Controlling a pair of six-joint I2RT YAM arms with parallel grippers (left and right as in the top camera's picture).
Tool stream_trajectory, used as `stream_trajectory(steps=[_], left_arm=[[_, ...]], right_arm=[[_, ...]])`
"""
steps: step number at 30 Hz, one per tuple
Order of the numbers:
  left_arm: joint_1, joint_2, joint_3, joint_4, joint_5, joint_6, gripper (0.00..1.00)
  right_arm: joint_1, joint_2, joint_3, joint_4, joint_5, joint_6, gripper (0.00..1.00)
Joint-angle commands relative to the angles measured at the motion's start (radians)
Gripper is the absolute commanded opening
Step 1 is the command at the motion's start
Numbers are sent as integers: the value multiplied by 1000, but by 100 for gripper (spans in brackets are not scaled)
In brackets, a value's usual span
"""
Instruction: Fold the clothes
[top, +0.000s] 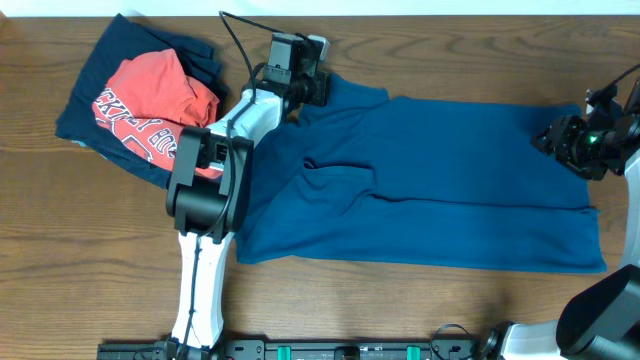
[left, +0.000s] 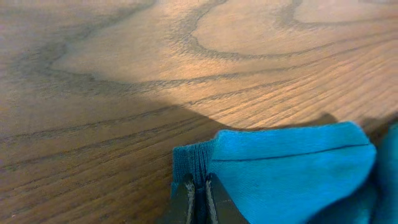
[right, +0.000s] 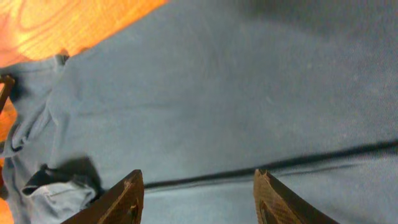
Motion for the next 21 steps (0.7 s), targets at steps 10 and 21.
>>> stream_trajectory(steps=[10,21], left_arm=[[-3,-327,6,-285,21,-11,6],[-25,-448,7,-599,20,0,6]], right_arm=[[3,1,-7,90,4,12,58],[3,7,-7,201,190,102,61]])
